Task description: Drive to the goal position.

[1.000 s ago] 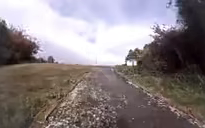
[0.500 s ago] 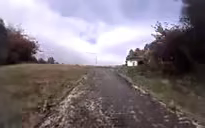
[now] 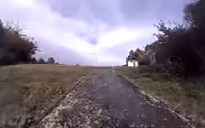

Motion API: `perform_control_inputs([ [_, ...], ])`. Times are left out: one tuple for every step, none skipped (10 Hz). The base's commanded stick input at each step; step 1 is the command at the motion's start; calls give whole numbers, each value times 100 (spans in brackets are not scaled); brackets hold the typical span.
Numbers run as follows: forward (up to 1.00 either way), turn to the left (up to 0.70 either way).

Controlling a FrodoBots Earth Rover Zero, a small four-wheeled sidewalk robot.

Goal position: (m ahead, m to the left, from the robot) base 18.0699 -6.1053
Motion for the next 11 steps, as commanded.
perform_control_inputs([
  [100, 0],
  [100, 0],
  [100, 0],
  [100, 0],
  [100, 0],
  [100, 0],
  [100, 0],
  [100, 0],
  [100, 0],
  [100, 0],
  [100, 0],
])
